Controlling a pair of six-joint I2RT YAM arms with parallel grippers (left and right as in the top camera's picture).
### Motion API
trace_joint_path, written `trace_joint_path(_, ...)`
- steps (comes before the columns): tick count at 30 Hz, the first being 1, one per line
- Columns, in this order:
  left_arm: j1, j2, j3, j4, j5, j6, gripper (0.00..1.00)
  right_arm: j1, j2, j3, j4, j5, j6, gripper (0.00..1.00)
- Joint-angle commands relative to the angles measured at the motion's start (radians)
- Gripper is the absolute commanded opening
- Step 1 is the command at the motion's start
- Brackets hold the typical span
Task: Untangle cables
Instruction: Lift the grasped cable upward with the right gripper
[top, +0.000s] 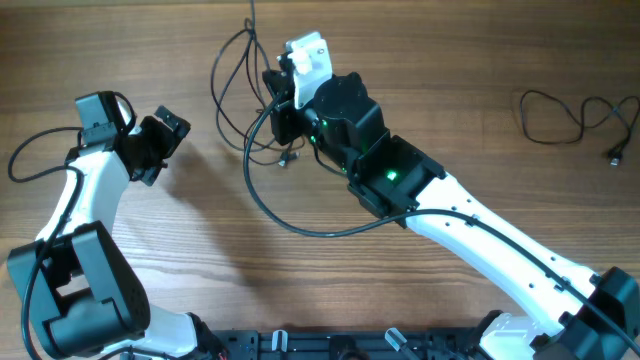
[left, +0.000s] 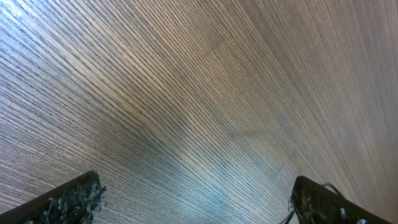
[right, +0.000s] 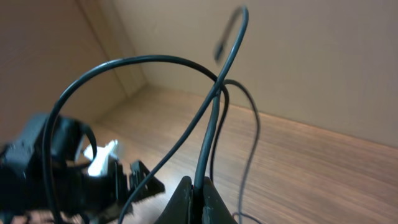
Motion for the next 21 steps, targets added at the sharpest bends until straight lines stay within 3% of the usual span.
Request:
trace_joint_path(1,-0.003,0.005,-0.007,0.003,0.008,-0.004,1.00,-0.005,0.000,0.004,-0.090,-0.034,-0.165,0.04)
trace_joint_path(4,-0.003,0.005,-0.008,0.003,0.008,-0.004,1.00,-0.005,0.017,0.004,-0.195,0.066,-0.171,0.05)
trace_joint_path(7,-0.003,0.005,-0.007,0.003,0.008,-0.004,1.00,-0.005,0.026,0.004,-0.268,0.323,-0.171,0.04)
trace_joint_path(11,-0.003,0.005,-0.007,0.003,0.008,-0.004,1.00,-0.005,0.026,0.004,-0.280,0.597,-0.172,0.04)
trace_joint_path(14,-0.003,0.005,-0.007,0.004,0.008,-0.004,1.00,-0.005,0.026,0.004,-0.259,0.657,-0.208,0.04)
trace_joint_path(16,-0.003,0.005,-0.007,0.004,0.008,-0.004,1.00,-0.005,0.026,0.004,-0.236,0.573,-0.210,0.04)
trace_joint_path(21,-0.003,0.005,-0.007,0.006,0.008,-0.004,1.00,-0.005,0.027,0.004,-0.181,-0.053,-0.224,0.05)
